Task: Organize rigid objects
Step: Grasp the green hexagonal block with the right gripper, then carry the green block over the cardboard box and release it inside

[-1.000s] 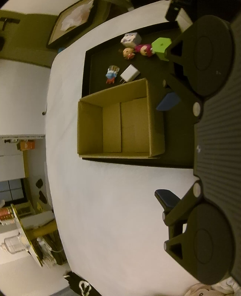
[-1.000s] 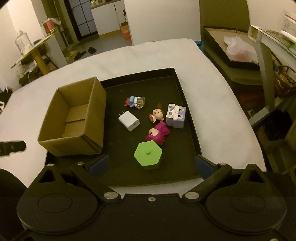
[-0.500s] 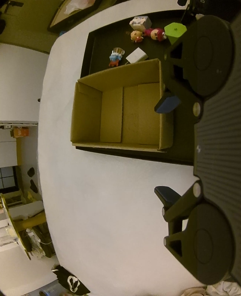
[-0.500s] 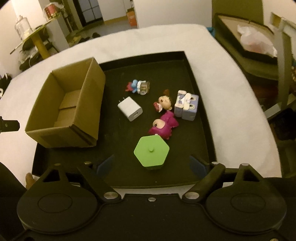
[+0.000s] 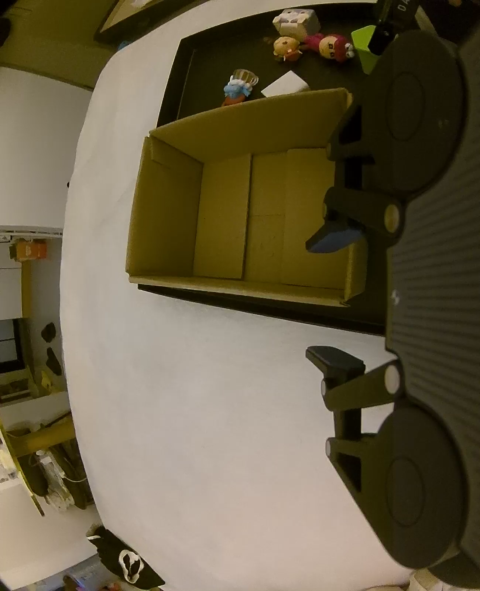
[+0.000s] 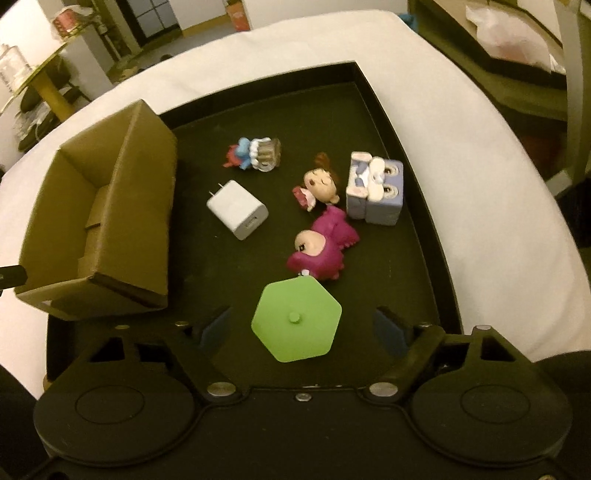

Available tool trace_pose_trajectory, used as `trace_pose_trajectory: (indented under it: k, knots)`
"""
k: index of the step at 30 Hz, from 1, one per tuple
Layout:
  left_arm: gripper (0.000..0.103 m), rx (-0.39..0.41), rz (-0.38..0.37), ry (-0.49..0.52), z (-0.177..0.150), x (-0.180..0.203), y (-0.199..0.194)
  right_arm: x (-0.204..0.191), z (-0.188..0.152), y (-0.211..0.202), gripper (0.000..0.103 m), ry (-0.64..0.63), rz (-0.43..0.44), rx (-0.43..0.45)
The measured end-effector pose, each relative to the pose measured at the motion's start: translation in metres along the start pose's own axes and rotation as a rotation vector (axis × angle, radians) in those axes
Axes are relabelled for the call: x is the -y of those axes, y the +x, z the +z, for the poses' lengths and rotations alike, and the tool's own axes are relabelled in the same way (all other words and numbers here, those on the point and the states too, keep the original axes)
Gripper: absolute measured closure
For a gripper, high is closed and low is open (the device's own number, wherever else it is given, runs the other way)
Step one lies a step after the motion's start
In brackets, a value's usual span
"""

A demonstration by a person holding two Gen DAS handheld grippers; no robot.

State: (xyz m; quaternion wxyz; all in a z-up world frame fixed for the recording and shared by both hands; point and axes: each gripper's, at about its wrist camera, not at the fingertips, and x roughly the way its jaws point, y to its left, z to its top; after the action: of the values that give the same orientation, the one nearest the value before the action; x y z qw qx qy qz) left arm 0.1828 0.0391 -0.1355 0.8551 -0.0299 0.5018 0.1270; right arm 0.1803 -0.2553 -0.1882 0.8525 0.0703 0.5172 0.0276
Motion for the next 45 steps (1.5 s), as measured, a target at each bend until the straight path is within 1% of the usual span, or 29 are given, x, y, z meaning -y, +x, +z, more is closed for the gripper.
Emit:
trace_pose_trajectory:
  k: [7,8,9,10,12,13,15,21,26,32,40,45]
  knots:
    - [0.056,0.003,0.002,0.005,0.005,0.007,0.013,0.003,0.001,0.016,0.024,0.040,-0.029,-0.020]
    - [0.057,0.005,0.003,0.008,0.005,0.008,0.014,0.002,0.000,0.019,0.030,0.039,-0.031,-0.023]
    - [0.066,0.004,0.010,0.013,0.005,0.008,0.016,0.002,0.000,0.021,0.039,0.038,-0.029,-0.032]
    - [0.083,-0.005,0.014,0.010,0.005,0.008,0.019,0.002,0.001,0.024,0.050,0.048,-0.022,-0.050]
    - [0.095,-0.018,0.009,-0.020,0.003,0.003,0.021,0.002,0.002,0.024,0.051,0.065,-0.026,-0.050]
    - [0.095,-0.014,0.000,-0.035,0.002,0.001,0.021,0.001,0.002,0.023,0.051,0.059,-0.028,-0.047]
    - [0.096,-0.011,-0.011,-0.031,0.001,0.000,0.019,-0.002,0.003,0.018,0.051,0.044,-0.033,-0.031]
    - [0.097,0.012,-0.006,0.033,-0.007,0.009,0.013,-0.005,0.006,0.003,0.051,0.045,-0.018,0.003]
    - [0.097,0.018,-0.009,0.064,-0.010,0.011,0.008,-0.017,0.013,-0.015,0.051,-0.005,0.002,0.063]
    - [0.097,0.019,-0.009,0.061,-0.010,0.009,0.003,-0.027,0.022,-0.036,0.051,-0.037,0.027,0.131]
    - [0.097,0.010,-0.018,0.029,-0.007,0.005,0.006,-0.049,0.033,-0.057,0.051,-0.128,0.044,0.218]
    - [0.097,0.014,-0.009,0.024,-0.008,0.007,0.008,-0.062,0.035,-0.065,0.051,-0.183,0.054,0.260]
